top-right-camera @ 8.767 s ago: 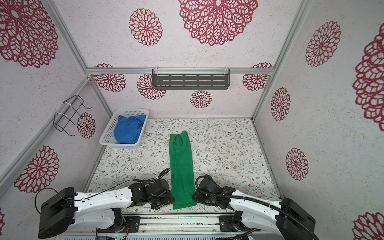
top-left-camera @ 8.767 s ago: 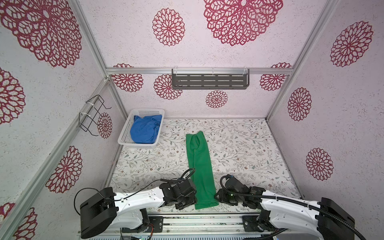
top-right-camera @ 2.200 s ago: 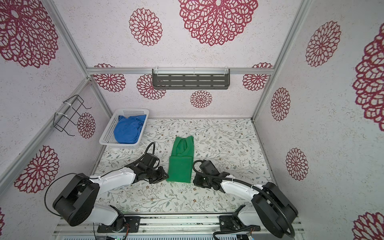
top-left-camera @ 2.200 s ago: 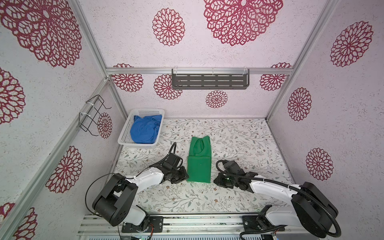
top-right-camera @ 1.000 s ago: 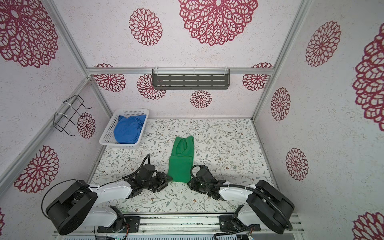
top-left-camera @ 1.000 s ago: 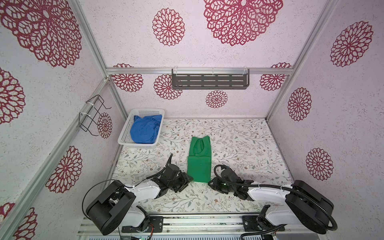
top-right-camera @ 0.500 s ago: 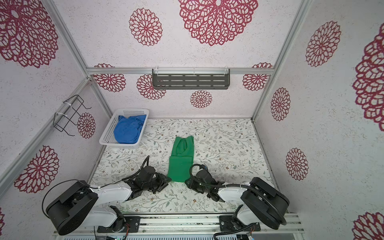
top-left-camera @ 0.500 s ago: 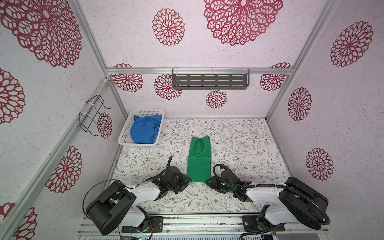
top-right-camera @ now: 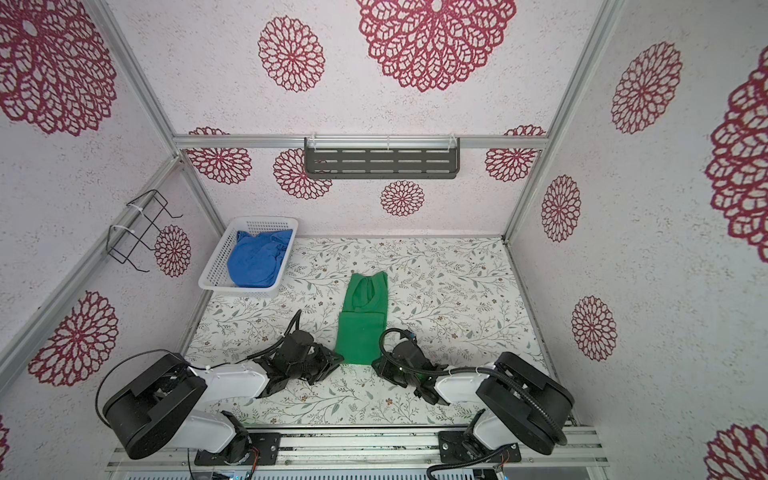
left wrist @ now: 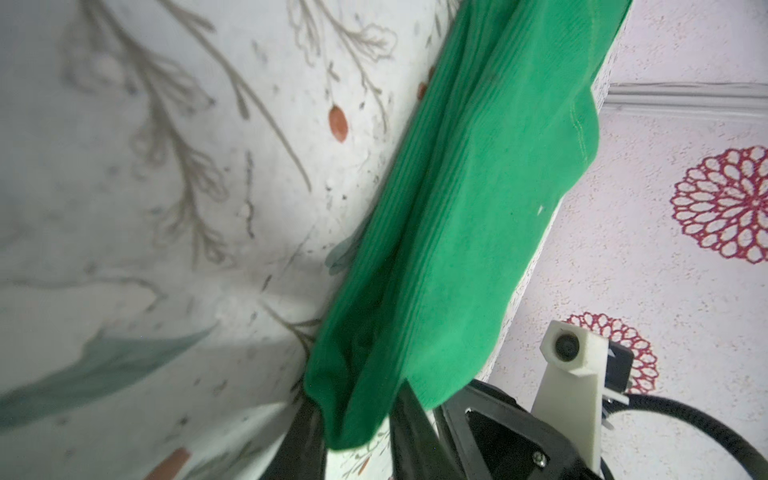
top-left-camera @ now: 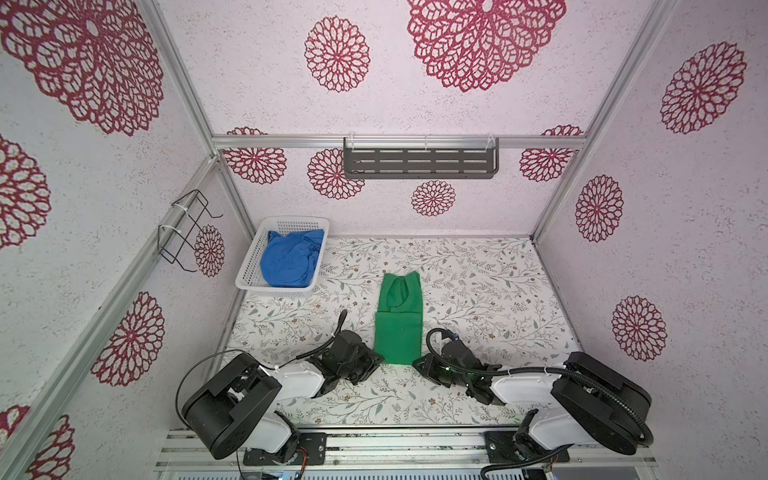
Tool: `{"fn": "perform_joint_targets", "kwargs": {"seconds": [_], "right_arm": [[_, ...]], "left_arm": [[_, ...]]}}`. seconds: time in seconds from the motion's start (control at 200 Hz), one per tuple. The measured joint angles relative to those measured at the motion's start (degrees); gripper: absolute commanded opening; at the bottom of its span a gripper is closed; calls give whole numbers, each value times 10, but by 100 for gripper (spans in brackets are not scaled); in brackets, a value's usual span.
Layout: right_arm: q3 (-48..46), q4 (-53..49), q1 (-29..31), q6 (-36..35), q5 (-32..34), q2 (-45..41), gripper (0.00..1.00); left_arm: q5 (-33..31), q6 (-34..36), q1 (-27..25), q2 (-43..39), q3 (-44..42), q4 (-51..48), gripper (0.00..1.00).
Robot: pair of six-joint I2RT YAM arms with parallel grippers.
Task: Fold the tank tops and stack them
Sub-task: 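Lift the near edge of the bundle and fold it away from the robot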
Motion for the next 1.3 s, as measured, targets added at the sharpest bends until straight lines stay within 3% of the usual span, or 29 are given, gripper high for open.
{"fn": "perform_joint_targets", "kwargs": {"seconds": [0.24, 0.535, 0.841, 1.086, 1.301], "right_arm": [[-3, -5, 0, 2, 2, 3, 0], [-3, -78, 4, -4, 8, -59, 0], [0, -224, 52, -9, 18, -186, 0], [30, -329, 73, -9, 34, -278, 0], [80, -387, 69, -21, 61, -318, 0]], "left_arm": [[-2, 7, 0, 5, 5, -8, 0], [-12, 17, -10, -19, 18, -64, 0], [-50, 16, -73, -135, 37, -205, 0], [-84, 16, -93, -224, 94, -318, 0], [-102, 52, -85, -229, 166, -382, 0]]}}
